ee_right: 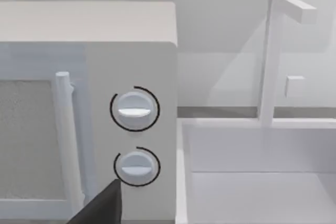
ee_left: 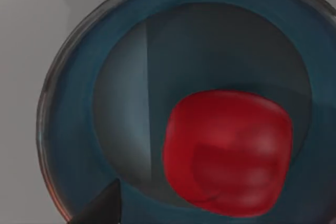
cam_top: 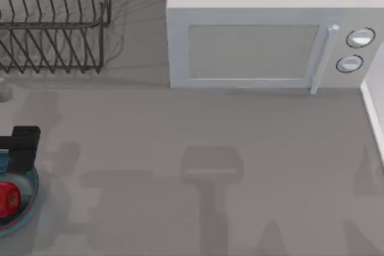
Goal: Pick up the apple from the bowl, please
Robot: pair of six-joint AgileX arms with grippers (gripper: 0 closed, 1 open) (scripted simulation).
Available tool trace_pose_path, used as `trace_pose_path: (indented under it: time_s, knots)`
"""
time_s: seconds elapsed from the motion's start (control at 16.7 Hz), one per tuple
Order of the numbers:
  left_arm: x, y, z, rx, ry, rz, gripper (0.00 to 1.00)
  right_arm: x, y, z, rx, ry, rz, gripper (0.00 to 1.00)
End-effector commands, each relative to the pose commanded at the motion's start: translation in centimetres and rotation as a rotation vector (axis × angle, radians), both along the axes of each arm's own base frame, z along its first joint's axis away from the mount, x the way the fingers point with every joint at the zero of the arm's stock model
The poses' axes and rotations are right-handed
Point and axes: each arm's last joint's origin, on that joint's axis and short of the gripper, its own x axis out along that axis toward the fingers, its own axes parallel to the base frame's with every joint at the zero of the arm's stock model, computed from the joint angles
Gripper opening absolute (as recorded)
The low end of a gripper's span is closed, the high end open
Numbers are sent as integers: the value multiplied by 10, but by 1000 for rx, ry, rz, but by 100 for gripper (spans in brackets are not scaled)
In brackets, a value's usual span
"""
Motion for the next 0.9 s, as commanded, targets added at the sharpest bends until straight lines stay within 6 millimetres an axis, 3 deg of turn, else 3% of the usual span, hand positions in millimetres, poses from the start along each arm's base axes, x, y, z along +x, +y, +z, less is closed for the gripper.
trace_pose_path:
  time_s: [0.18,0.6,0.9]
  knots:
    - [11,0,-4,0,80,-1,100,0,0,0,0,0,0,100]
    - [11,0,-9,0,87,-1,100,0,0,0,0,0,0,100]
    - [18,0,-57,0,76,-1,100,0,0,0,0,0,0,100]
